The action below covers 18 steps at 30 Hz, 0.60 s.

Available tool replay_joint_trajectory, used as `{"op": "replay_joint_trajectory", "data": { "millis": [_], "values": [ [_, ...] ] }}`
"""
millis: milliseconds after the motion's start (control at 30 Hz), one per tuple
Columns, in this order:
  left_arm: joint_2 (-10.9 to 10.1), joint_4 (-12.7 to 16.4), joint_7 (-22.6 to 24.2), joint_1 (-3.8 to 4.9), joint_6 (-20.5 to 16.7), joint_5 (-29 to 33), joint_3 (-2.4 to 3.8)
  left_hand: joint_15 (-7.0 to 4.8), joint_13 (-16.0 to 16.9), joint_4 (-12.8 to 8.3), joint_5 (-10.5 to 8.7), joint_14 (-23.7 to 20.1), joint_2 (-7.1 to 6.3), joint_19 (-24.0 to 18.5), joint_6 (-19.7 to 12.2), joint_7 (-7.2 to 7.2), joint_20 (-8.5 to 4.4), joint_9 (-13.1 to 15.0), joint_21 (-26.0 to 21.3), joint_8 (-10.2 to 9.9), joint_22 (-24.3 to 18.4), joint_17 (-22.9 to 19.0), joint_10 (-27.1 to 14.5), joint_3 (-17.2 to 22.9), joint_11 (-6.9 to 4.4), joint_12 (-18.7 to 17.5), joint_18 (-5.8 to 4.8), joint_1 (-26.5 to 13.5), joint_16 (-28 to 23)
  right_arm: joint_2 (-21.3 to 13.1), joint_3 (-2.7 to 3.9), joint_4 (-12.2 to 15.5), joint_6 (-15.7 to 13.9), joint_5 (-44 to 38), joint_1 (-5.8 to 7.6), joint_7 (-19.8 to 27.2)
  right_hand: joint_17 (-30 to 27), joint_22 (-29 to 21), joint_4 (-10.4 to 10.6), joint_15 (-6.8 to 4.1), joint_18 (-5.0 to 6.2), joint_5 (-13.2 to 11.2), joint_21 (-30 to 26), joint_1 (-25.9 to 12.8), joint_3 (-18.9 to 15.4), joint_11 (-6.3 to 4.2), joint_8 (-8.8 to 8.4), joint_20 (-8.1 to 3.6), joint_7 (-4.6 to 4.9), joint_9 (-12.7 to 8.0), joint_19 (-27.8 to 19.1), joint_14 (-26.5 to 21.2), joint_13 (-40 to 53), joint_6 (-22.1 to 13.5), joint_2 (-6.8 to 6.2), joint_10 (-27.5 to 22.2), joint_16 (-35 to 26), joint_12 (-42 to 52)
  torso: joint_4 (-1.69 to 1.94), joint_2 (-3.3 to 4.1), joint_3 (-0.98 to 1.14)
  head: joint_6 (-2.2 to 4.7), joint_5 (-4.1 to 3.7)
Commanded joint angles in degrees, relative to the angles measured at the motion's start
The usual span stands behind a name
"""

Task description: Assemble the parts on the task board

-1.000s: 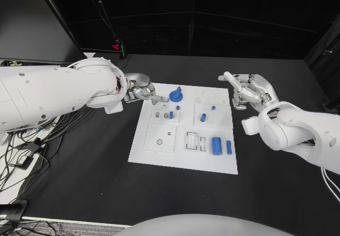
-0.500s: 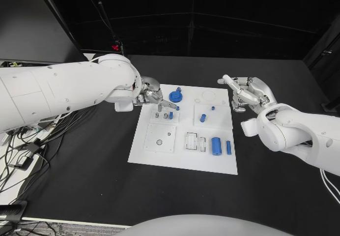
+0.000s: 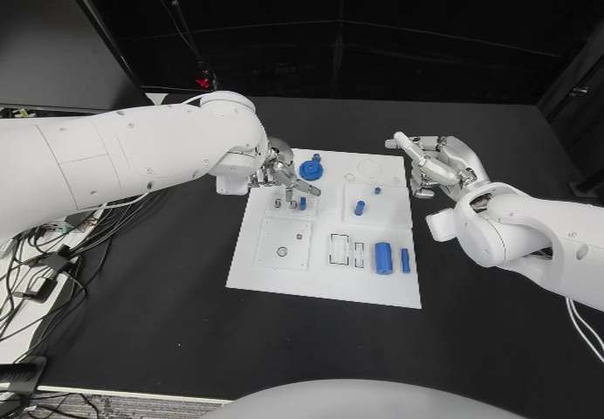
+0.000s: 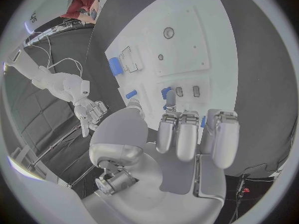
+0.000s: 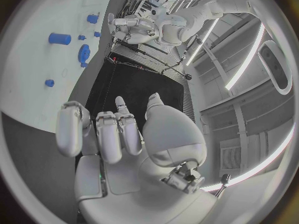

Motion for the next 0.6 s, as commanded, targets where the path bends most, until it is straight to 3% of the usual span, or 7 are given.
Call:
{"op": "replay_joint_trajectory", "data": {
  "millis": [33,300,600],
  "values": [
    [0.6,-0.9,-2.6,-0.09,1.8,0.4,0.05,-0.48,15.1,0.0,-0.13,5.9,0.73,6.0,0.4,0.12,-0.37,0.1,0.2,-0.5,15.1,15.1,6.1,-0.4,-0.4,0.2,-0.37,0.0,0.0,0.1,0.03,0.1,0.4,0.2,0.07,0.2,15.1,9.8,0.0,-0.37,0.94,0.3,-0.4,-0.1,-0.2,-0.3,0.31,-0.25,0.06,0.0,-0.2,6.2,15.0,-0.4,0.61,6.0,0.1,0.0,0.04,0.04,-0.03,-0.11,-0.11],
    [1.7,-2.6,-4.4,-0.84,1.3,0.3,0.04,-0.57,15.1,0.0,-0.05,5.9,2.03,6.0,0.7,0.06,-0.5,0.5,0.2,-1.4,15.1,15.1,6.1,-0.4,-0.5,0.2,-0.37,0.4,0.0,0.1,0.03,0.2,0.2,0.2,0.07,0.1,15.1,9.8,0.0,-0.37,0.94,0.4,-0.4,-0.1,-0.3,-0.29,0.33,-0.26,0.07,0.0,-0.2,6.2,15.0,-0.4,0.67,6.0,0.1,0.0,0.09,0.0,-0.04,-0.45,-0.38],
    [3.2,-5.2,-4.6,-2.06,1.2,-0.5,0.04,-0.61,15.1,0.0,-0.03,5.9,2.51,6.0,0.9,0.03,-0.55,0.6,0.2,-1.9,15.1,15.1,6.1,-0.4,-0.52,0.2,-0.37,0.7,0.0,0.3,0.03,0.2,0.2,0.2,0.07,0.0,15.1,9.8,0.0,-0.37,0.94,0.4,-0.4,0.0,-0.3,-0.28,0.35,-0.26,0.08,0.0,-0.2,6.2,15.0,-0.4,0.72,6.0,0.1,0.0,0.02,-0.02,-0.05,-0.71,-0.46]
  ]
}}
